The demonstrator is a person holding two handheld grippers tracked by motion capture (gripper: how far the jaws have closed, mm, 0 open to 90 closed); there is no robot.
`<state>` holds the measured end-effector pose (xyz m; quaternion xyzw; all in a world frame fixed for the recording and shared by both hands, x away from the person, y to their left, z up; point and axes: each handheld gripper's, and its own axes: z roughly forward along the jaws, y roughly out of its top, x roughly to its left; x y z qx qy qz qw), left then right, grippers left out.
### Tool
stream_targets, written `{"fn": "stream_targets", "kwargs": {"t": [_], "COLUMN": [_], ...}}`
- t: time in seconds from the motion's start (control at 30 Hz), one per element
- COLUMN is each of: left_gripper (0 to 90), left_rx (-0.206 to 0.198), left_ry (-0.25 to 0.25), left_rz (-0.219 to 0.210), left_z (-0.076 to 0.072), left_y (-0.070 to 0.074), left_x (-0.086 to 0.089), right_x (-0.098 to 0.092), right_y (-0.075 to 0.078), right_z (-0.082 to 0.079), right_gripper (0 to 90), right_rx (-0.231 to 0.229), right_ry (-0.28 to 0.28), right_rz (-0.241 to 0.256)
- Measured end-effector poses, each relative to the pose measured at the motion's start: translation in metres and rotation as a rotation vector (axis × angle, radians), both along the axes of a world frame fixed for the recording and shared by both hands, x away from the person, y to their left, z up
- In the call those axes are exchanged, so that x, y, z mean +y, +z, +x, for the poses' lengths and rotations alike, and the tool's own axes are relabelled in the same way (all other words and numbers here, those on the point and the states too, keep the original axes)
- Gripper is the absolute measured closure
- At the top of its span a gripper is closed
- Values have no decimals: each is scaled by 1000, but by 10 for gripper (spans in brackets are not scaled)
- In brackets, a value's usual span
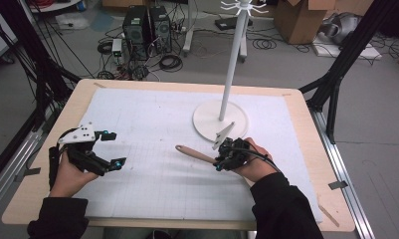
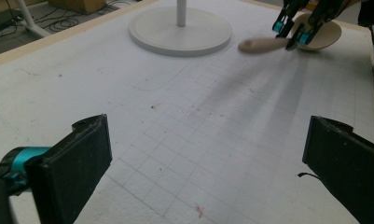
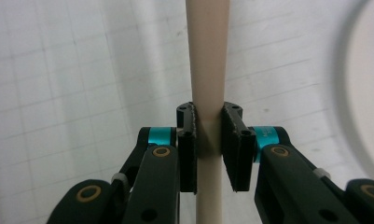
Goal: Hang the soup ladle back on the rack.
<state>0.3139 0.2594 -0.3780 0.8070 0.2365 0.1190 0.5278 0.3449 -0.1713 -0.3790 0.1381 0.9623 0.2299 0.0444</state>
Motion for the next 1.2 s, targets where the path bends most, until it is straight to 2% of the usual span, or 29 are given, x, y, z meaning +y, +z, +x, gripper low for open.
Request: {"fn": "stream_targets", "kwargs": {"t": [0.07,0.13,0.17,0.27,0.53,0.73,0.93,1.2], "left_gripper": [17,16,17,17,17,17,17,17], "left_rx": [-4,-9,-11,-11,-14,-23,-18,-25], "left_ry": [-1,-1,-1,2,2,2,13,10], "left_rz": [-2,-1,-3,-9,-16,-20,-15,-28], "left_z": [-1,-2,-2,-2,-3,-3,-3,-3], "left_y": [1,3,4,4,6,8,7,7], "left_x": [-1,-1,-1,1,4,3,4,7], "right_x": [-9,-15,-19,-30,-54,-60,-62,-78], "right_y": [12,20,25,39,73,95,112,137], "right_z": [0,0,1,2,4,13,21,28], "right_gripper": [780,780,781,781,780,779,779,778], "right_rx": [-16,-20,-37,-63,-118,-115,-138,-170], "right_ry": [-9,-19,-24,-37,-80,-92,-101,-146], "right_rz": [75,124,148,247,406,473,491,535]}}
